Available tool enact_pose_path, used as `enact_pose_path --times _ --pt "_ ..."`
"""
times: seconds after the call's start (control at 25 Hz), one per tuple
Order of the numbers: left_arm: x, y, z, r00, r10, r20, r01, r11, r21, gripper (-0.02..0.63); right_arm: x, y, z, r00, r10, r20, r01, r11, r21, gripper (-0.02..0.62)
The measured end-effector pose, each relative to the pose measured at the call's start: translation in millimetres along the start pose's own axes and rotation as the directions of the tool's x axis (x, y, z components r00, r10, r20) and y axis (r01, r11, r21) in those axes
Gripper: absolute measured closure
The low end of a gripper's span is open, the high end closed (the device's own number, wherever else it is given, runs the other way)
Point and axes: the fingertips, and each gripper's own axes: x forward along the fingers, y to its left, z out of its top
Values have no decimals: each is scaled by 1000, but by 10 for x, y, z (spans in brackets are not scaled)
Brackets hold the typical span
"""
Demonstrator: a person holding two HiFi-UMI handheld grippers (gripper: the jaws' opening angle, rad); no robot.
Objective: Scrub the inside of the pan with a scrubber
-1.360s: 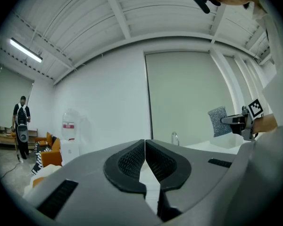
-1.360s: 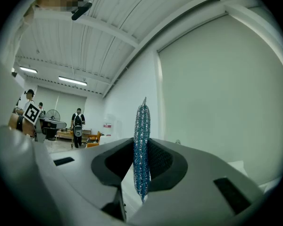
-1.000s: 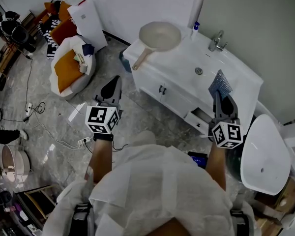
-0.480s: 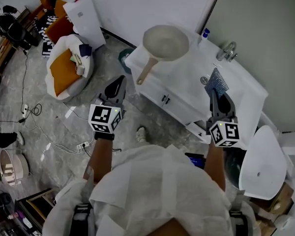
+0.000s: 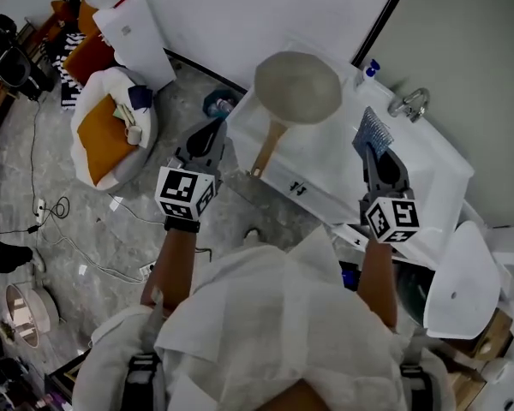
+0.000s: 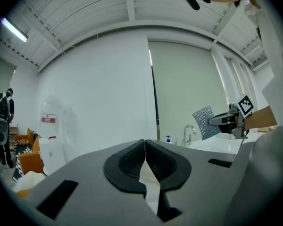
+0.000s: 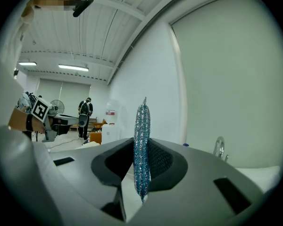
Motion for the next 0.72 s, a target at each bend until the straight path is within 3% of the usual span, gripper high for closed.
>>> enact_pose_path --times 0.24,0.4,0.52,0.72 --pt "495 135 -112 998 -59 -20 59 998 -3 588 540 85 -158 996 53 -66 -54 999 -10 528" --pt "795 31 -376 987 -120 -105 114 992 -59 586 878 39 -261 992 90 -93 -90 996 6 528" --pt "954 -160 -606 975 -157 -157 144 986 -89 529 1147 -10 -314 988 115 -100 -114 993 16 528" --pt "1268 -348 -838 958 -188 -214 168 980 -108 509 1564 -99 -339 981 168 -102 -166 986 24 528"
